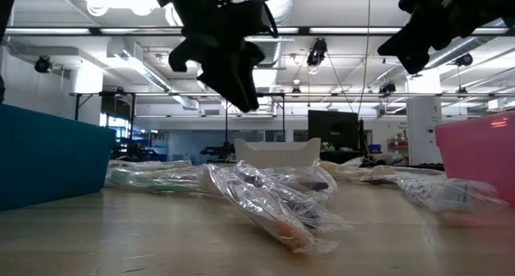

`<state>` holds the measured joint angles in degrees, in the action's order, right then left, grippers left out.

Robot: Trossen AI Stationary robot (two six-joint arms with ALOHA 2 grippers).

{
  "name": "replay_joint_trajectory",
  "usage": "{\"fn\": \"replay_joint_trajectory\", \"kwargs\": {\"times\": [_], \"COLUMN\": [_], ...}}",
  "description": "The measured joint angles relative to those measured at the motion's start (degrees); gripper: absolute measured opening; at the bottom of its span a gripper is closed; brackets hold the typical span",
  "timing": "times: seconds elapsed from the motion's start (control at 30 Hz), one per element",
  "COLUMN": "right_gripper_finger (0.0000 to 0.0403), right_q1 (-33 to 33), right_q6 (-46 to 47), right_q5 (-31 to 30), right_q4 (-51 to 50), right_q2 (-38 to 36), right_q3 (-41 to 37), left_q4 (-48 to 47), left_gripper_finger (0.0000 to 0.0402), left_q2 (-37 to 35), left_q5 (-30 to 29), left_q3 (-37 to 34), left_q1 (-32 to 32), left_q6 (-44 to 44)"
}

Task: Pick & Place Toothbrushes
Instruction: Put the violet toothbrush into the white bin

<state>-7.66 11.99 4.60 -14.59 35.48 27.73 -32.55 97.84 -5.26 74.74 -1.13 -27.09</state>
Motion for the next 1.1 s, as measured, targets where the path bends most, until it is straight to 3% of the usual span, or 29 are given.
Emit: {"fn": "replay_joint_trajectory", "kwargs": {"times": [0.5, 0.77, 1.1], "right_gripper_finger": [0.0009, 0.0009, 0.0009], "right_q1": [0.02, 0.00, 0.02], "right_q6": [0.01, 0.00, 0.00], "right_q5": [0.37, 0.37, 0.37], "right_q4": [-0.04, -0.09, -0.11], "right_q2": [-0.16, -0.13, -0.13], "right_q3": [0.11, 0.13, 0.13], "left_q4": [1.78, 2.20, 2.34], "left_gripper_finger": [0.0133, 0.0133, 0.0133], "left_q2": [11.91, 14.50, 17.99], "left_q5": [-1.07, -5.89, -6.29], "left_q3": [5.32, 5.90, 6.13], "left_q1": [-6.43, -8.06, -7.60], "left_q6": [-17.60, -21.31, -24.43]}}
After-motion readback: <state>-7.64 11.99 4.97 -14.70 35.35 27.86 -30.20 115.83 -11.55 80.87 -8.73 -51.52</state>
